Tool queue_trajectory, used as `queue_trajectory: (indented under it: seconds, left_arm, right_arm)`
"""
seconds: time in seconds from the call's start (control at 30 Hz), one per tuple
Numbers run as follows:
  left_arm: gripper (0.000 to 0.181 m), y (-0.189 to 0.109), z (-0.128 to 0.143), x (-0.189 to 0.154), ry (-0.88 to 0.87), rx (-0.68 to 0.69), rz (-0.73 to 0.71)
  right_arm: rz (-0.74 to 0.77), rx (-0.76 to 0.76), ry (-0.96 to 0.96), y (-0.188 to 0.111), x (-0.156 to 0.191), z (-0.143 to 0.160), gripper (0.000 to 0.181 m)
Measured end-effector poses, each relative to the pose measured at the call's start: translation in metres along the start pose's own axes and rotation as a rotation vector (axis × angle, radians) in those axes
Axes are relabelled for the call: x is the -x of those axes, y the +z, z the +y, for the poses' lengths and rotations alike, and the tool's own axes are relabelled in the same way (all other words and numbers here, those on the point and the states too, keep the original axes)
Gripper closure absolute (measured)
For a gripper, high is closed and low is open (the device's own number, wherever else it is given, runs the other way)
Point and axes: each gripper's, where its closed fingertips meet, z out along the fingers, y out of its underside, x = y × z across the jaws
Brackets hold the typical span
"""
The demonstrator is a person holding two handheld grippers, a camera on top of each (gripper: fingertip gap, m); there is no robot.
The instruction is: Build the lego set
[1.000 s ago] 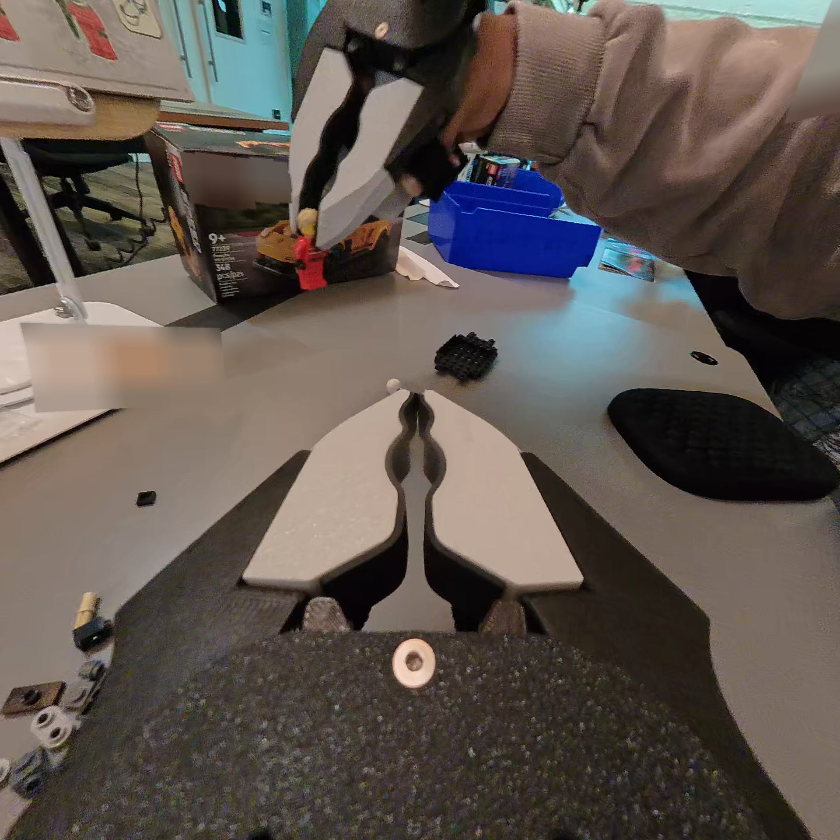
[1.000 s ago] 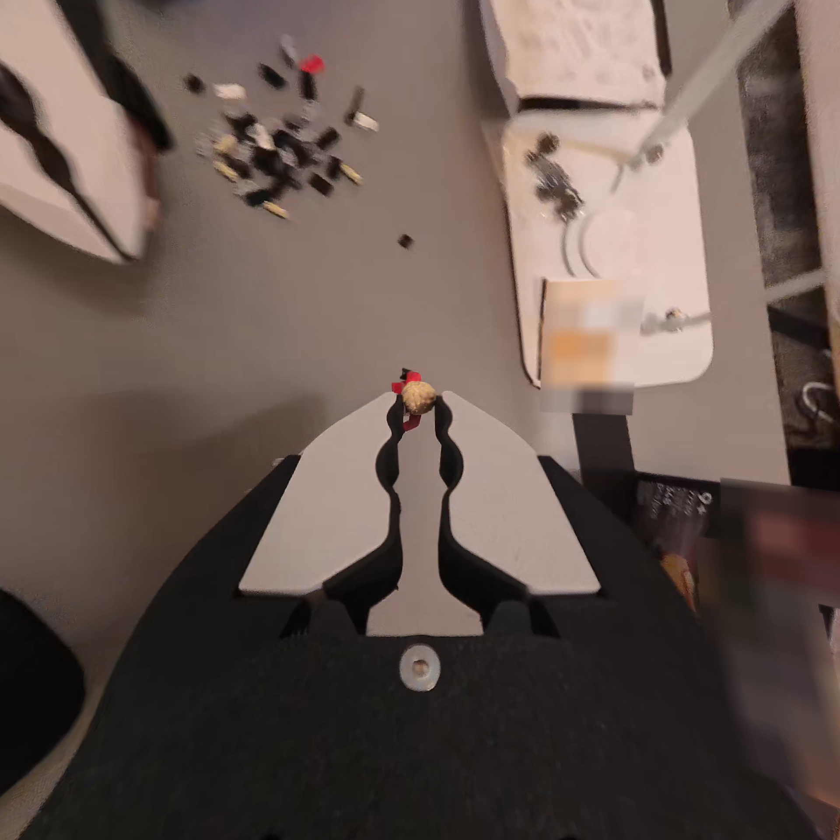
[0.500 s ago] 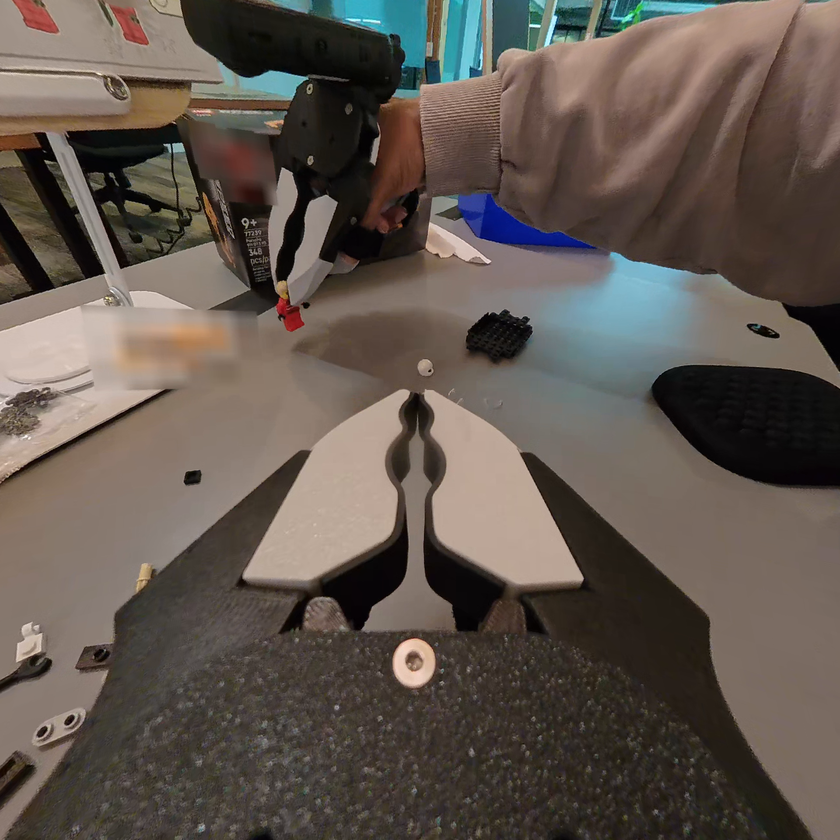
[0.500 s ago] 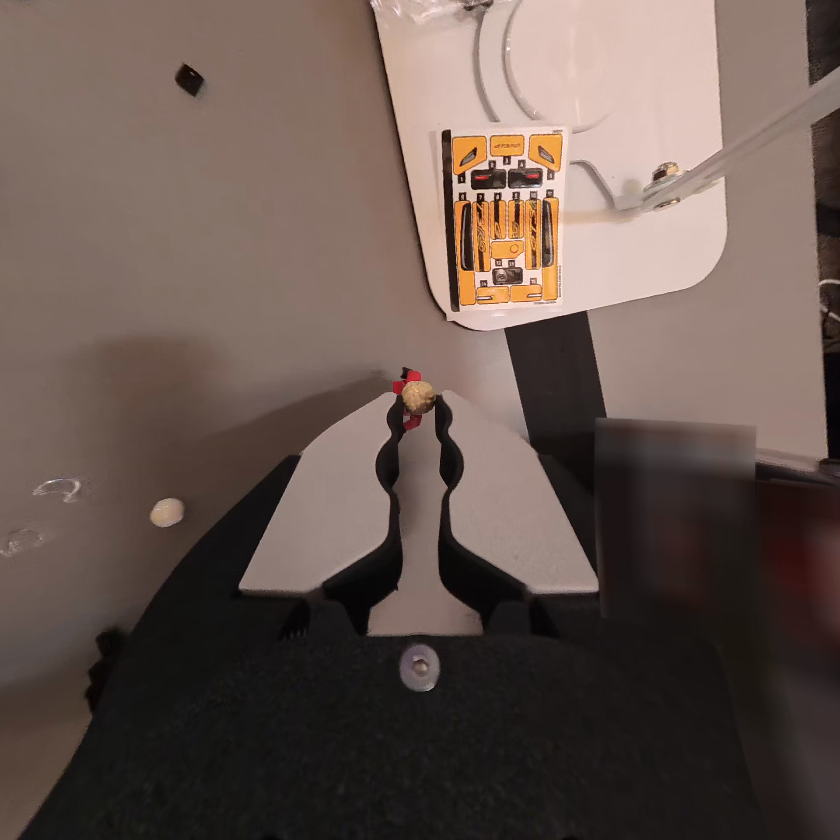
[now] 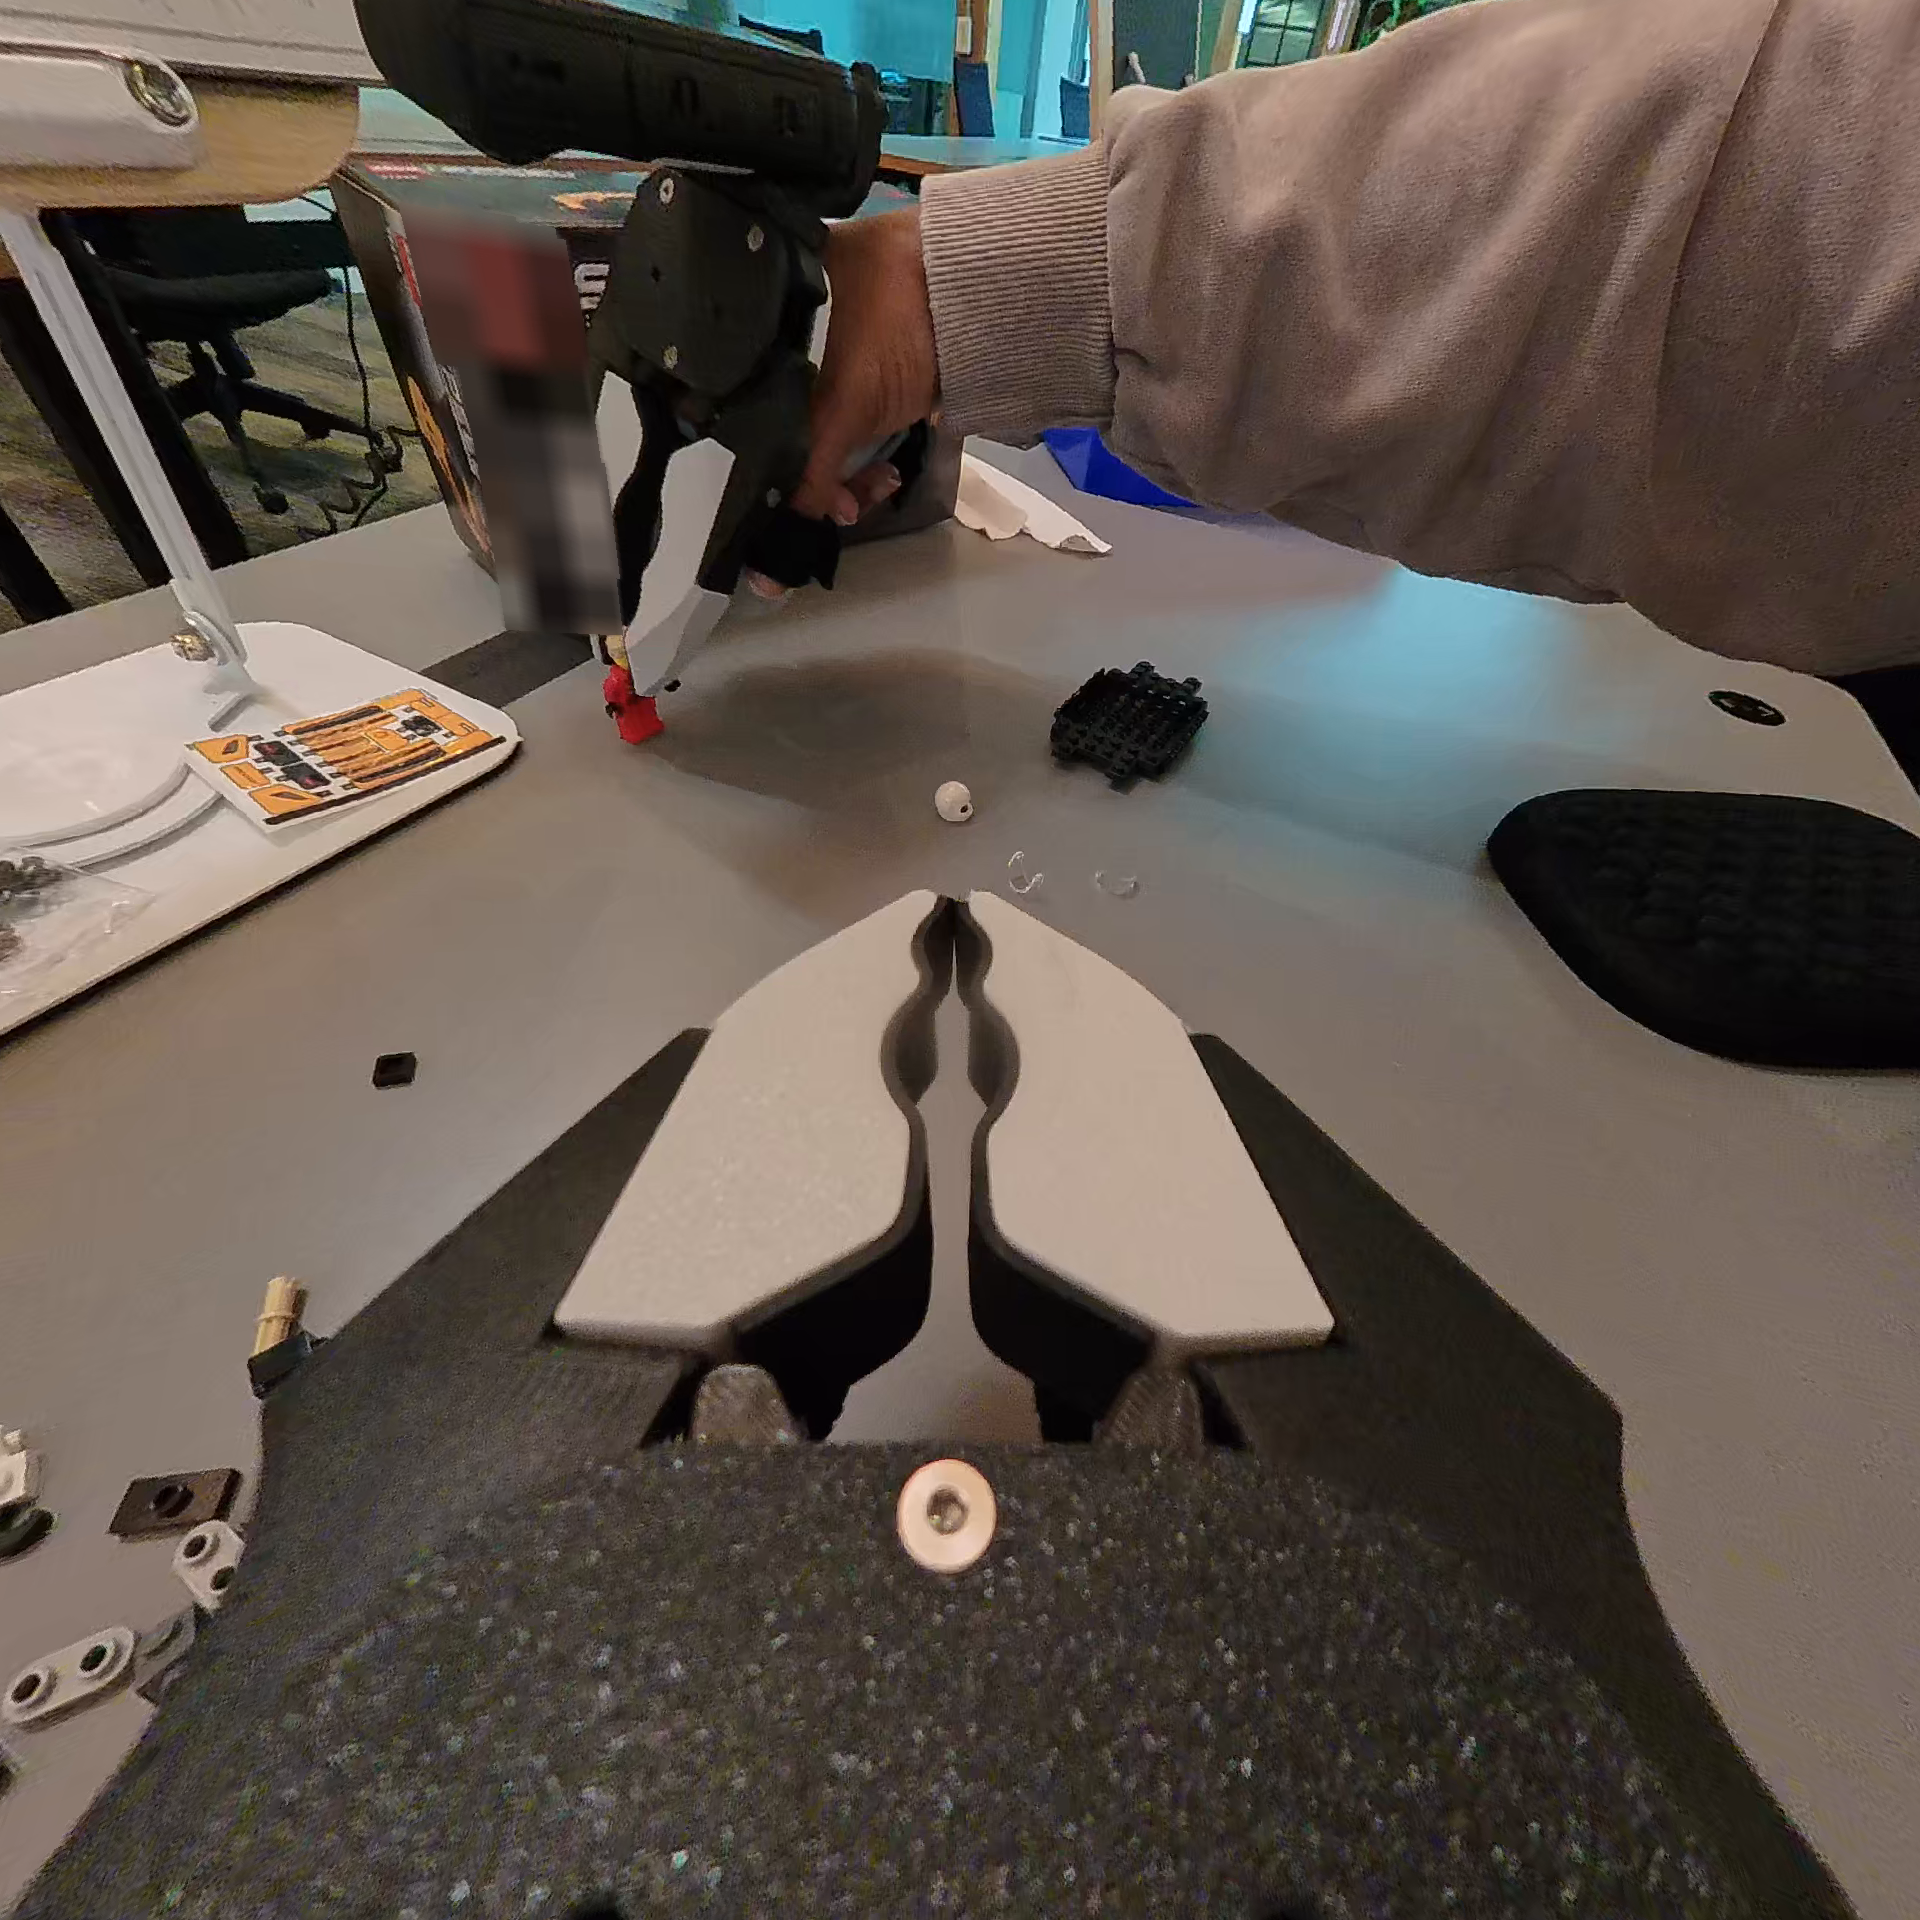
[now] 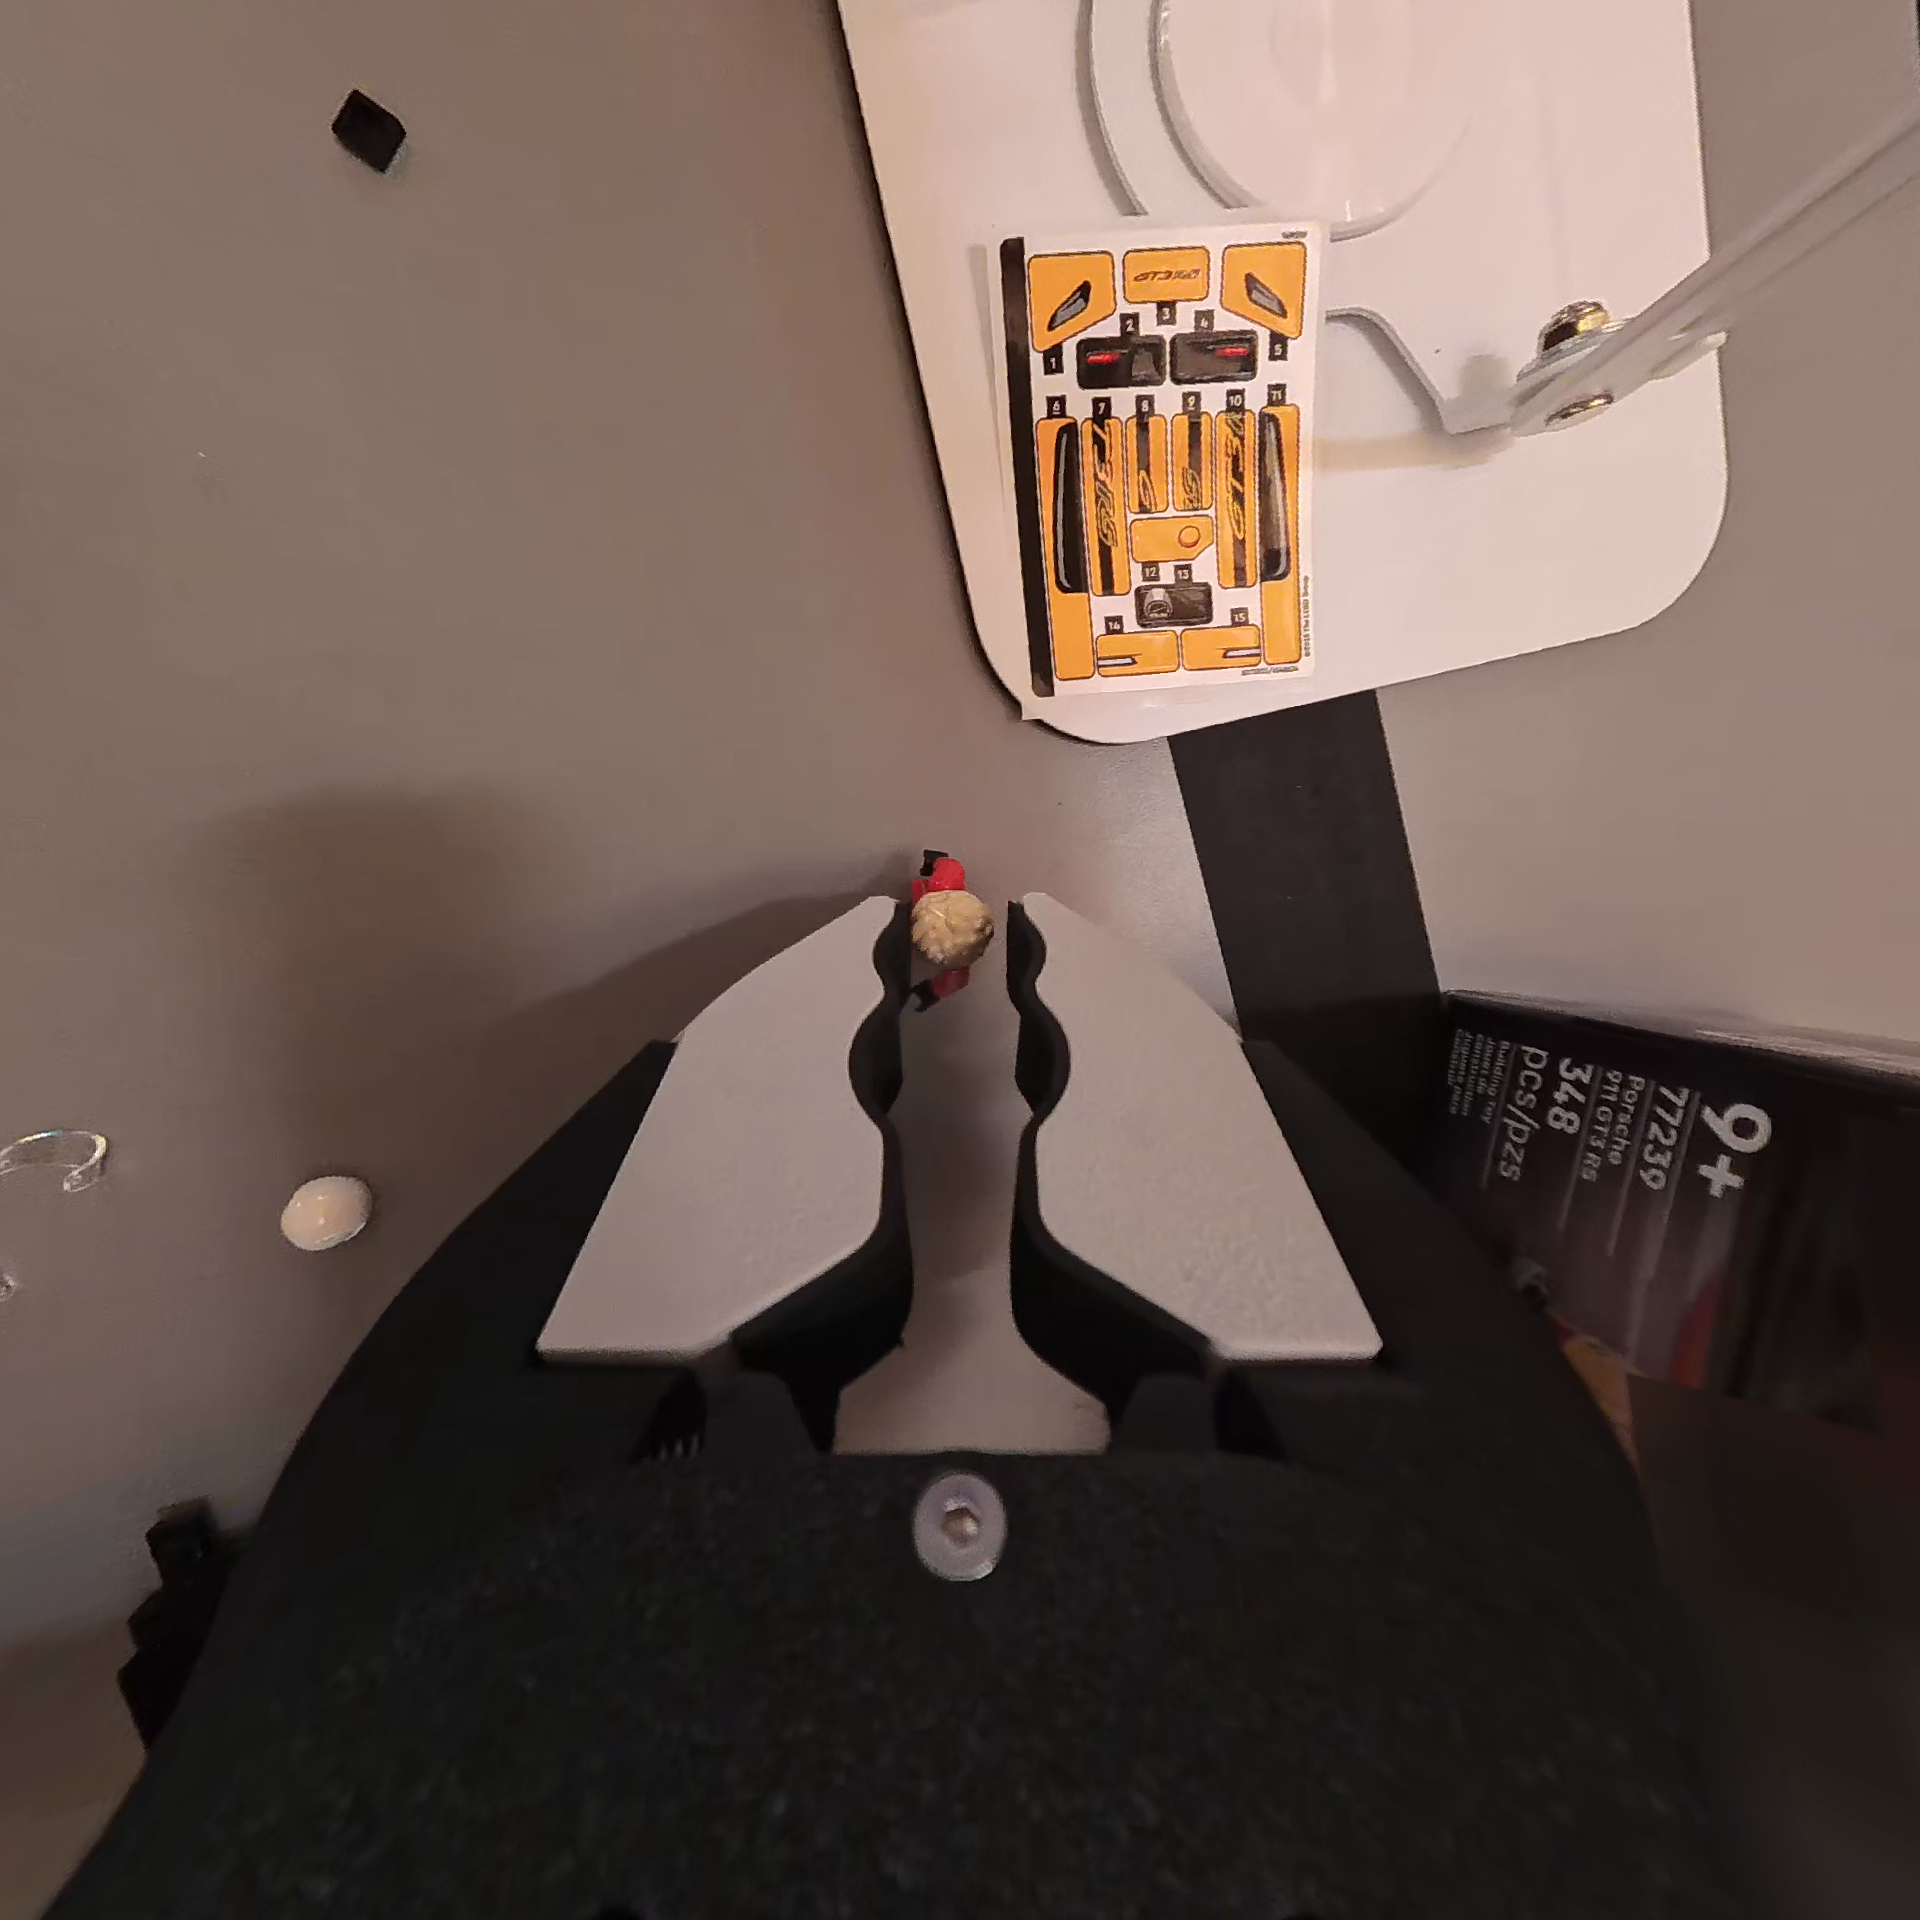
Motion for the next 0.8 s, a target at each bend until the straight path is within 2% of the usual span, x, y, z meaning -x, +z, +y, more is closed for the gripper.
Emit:
queue_trajectory:
  seconds: [0.33,0.43,0.5,0.57,0.63,0.7,0.8]
  left_arm:
    - [0.181,0.002,0.003,-0.001,-0.004,0.011,0.009]
    - [0.181,0.002,0.003,-0.002,-0.004,0.012,0.011]
    - [0.181,0.001,0.002,-0.001,-0.002,0.011,0.009]
    - [0.181,0.001,0.001,-0.001,0.001,0.008,0.006]
    - [0.181,0.001,0.001,0.0,0.004,0.009,0.004]
    - [0.181,0.003,0.0,0.0,0.005,0.011,0.006]
    - [0.181,0.005,0.002,-0.002,0.008,0.018,0.011]
  right_arm:
    - [0.012,-0.033,0.006,-0.007,-0.003,-0.006,0.16]
    - [0.032,-0.059,0.011,-0.02,-0.005,-0.011,0.155]
    - [0.044,-0.105,0.032,-0.039,0.001,-0.017,0.15]
    - [0.039,-0.135,0.058,-0.06,0.019,-0.016,0.15]
    - [0.018,-0.11,0.019,-0.069,0.049,0.002,0.151]
    - [-0.029,-0.073,0.003,-0.063,0.083,0.025,0.151]
    - [-0.052,-0.052,0.004,-0.05,0.111,0.049,0.151]
